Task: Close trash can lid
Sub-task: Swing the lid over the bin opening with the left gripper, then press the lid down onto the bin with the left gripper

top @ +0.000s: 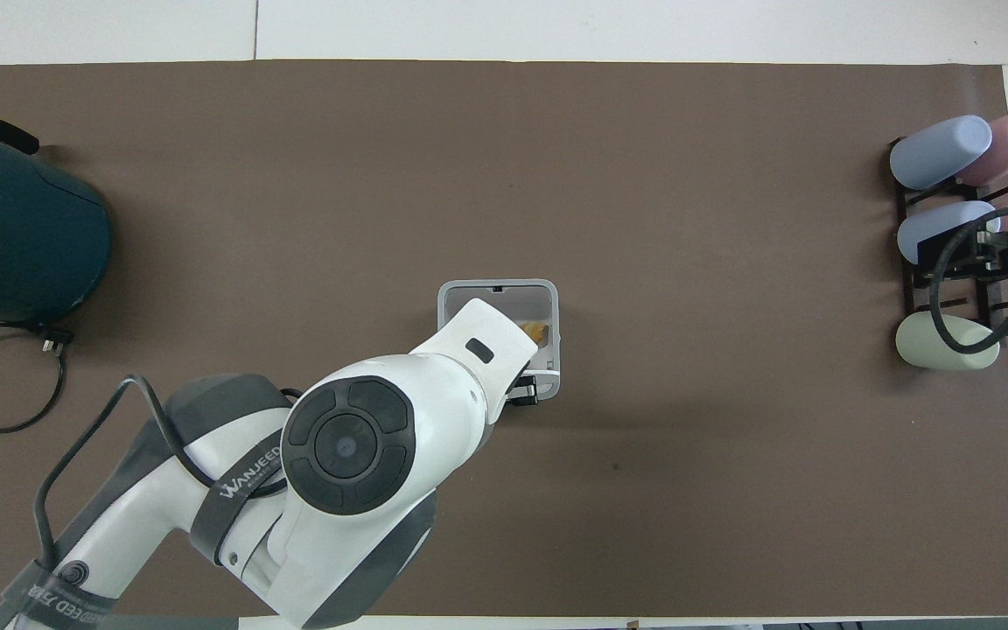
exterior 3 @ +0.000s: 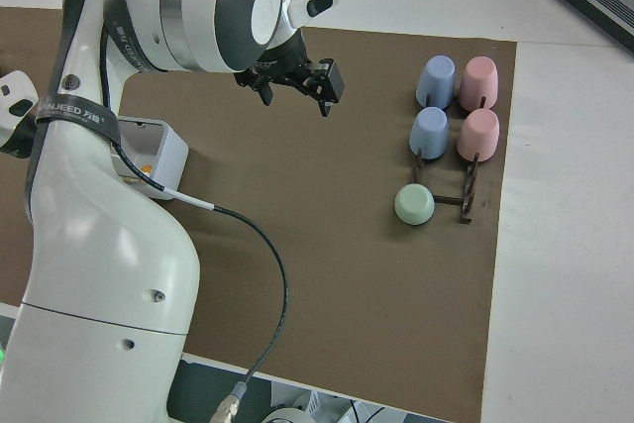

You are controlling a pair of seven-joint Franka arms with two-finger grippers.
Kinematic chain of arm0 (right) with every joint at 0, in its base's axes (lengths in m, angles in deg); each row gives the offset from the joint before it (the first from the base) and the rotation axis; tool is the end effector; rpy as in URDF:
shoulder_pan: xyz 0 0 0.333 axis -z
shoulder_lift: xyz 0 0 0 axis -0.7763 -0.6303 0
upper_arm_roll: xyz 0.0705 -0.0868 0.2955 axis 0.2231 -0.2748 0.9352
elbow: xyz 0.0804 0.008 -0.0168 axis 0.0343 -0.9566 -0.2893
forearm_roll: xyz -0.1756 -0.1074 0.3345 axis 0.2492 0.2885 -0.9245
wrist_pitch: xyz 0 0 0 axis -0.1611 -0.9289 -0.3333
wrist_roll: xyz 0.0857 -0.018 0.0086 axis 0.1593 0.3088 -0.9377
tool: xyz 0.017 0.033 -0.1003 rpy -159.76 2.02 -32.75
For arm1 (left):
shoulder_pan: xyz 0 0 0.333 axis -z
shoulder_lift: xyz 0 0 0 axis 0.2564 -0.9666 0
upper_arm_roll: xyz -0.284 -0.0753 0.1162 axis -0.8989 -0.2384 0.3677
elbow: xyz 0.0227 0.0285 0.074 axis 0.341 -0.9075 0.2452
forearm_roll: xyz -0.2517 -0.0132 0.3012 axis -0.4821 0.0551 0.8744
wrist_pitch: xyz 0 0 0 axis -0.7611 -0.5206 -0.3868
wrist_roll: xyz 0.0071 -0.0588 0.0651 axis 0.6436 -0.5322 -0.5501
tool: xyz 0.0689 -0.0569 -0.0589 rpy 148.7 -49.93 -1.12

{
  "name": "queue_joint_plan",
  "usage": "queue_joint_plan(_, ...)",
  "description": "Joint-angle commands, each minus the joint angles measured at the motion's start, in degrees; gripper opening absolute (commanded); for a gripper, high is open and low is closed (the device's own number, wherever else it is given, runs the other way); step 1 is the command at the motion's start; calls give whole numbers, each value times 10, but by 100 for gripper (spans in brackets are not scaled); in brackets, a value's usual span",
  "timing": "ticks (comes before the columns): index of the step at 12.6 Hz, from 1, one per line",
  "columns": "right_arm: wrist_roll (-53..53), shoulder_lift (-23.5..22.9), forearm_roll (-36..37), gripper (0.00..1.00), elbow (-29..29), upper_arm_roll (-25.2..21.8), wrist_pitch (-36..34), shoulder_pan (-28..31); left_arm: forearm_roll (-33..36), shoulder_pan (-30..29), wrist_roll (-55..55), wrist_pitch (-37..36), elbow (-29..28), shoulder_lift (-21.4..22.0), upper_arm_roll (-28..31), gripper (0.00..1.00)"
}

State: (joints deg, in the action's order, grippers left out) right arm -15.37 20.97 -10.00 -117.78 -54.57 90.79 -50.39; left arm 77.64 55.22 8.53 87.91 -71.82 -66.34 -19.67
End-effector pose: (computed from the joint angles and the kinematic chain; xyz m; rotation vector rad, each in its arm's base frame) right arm 0.5442 -0.0060 0.6167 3.1002 -0.1960 -0.1261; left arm 0.3979 -0.4008 0.4970 2.9472 0.0125 0.1177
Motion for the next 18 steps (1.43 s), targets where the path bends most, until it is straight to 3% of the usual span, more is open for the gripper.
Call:
queue_joint_plan(1, -12, 8, 0, 100, -9, 6, -5, 9, -12, -21, -1, 5, 35, -27, -2, 0)
queue_joint_plan(14, -12, 8, 0, 100, -9, 6, -5, 9, -15, -44, -1, 69, 78, -115, 0, 0)
queue_joint_plan(18, -12, 8, 0, 100, -9, 6, -5, 9, -15, -63, 15, 80, 75, -119, 0, 0)
